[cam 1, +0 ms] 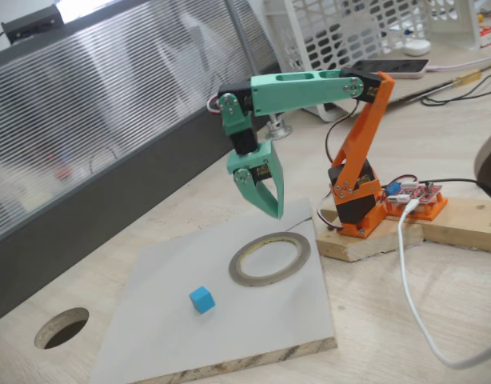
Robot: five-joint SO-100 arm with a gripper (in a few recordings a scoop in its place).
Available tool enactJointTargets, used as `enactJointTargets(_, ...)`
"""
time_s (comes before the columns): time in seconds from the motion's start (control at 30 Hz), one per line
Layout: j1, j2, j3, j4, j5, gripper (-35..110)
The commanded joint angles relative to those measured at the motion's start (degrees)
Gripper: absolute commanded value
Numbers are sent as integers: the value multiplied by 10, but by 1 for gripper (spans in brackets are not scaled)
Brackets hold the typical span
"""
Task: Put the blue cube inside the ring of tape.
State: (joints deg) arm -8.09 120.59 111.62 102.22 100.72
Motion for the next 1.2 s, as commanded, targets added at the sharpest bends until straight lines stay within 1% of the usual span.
enactJointTargets(0.0,-21,-1,-14,2,4,0)
enactJointTargets(0.17,-22,-13,-34,1,-1,0)
enactJointTargets(0.47,-25,-170,-181,1,-1,0)
enactJointTargets(0.7,-95,-261,-268,2,4,0)
enactJointTargets(1.17,-102,-417,-439,1,-2,0)
